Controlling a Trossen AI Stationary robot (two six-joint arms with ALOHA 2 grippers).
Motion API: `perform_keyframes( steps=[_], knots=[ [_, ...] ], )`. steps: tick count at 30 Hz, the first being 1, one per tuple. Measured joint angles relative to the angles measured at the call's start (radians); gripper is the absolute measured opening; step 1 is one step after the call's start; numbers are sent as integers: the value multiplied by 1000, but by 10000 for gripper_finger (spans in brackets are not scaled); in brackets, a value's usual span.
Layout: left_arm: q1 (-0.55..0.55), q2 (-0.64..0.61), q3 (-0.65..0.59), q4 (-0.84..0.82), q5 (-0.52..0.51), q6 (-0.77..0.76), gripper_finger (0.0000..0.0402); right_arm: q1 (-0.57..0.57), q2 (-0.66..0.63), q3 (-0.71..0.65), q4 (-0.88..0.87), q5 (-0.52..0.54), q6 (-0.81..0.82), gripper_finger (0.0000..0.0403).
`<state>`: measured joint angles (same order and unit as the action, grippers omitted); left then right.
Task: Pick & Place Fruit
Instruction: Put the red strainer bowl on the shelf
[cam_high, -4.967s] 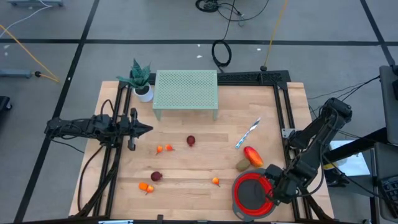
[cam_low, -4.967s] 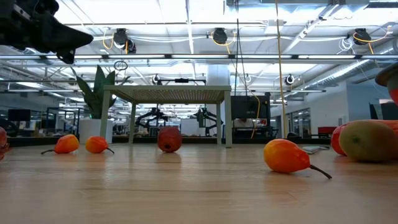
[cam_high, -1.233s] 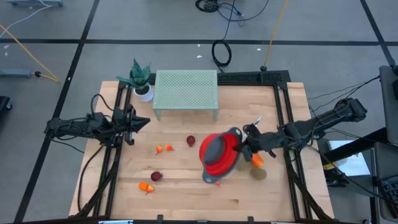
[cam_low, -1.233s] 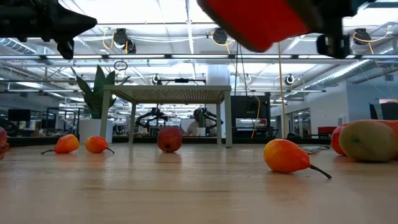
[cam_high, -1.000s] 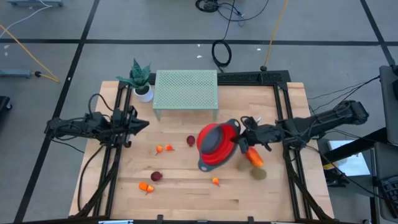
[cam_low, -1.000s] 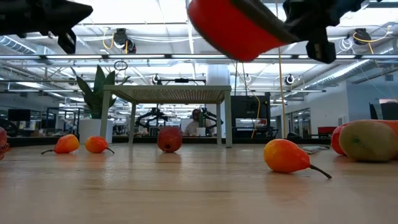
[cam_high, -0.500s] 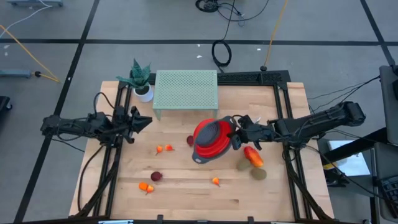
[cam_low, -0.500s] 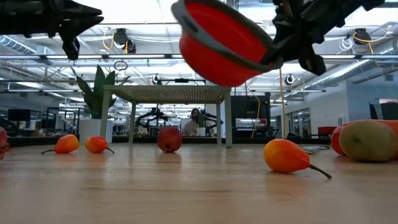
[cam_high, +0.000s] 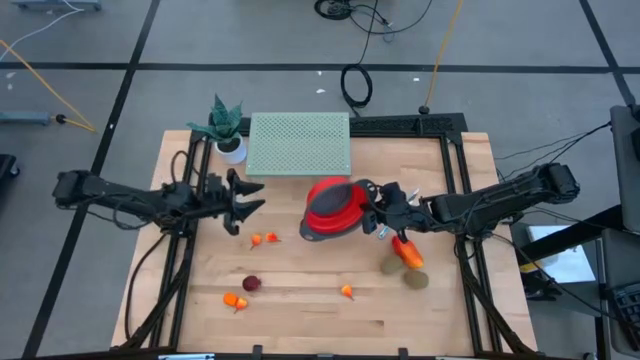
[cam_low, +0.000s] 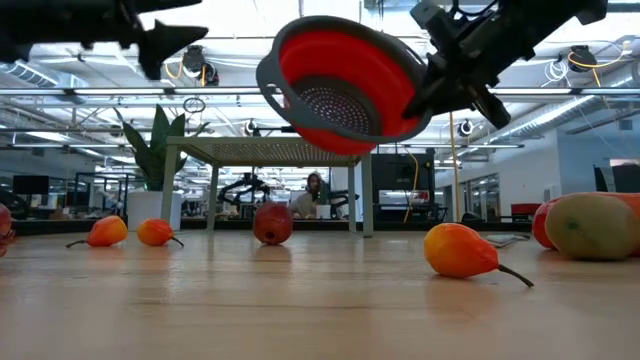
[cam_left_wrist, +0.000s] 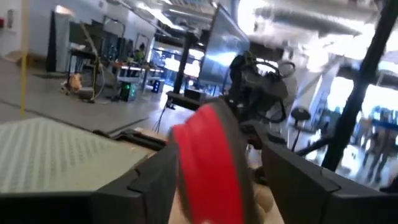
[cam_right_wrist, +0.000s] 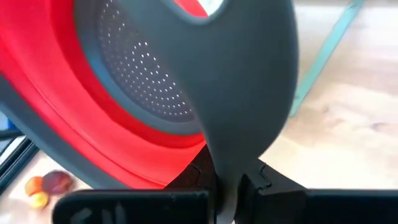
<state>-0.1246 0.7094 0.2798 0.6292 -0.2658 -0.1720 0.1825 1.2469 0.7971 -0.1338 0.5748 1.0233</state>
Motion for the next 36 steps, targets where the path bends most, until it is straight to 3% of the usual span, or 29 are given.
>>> perform_keyframes(
  steps=[4,13,25,36],
  knots=[
    [-32,111,109,-43,-37,116,239,0,0,0,-7,62,-1,6],
    [-87,340,380,-258,-297,275,239,0,0,0,-25,185,-23,6],
    [-114,610,631,-411,-449,281,239,0,0,0,-12,240,-151,6],
    [-116,805,810,-508,-607,282,239,0,0,0,-4,240,-154,6]
  ],
)
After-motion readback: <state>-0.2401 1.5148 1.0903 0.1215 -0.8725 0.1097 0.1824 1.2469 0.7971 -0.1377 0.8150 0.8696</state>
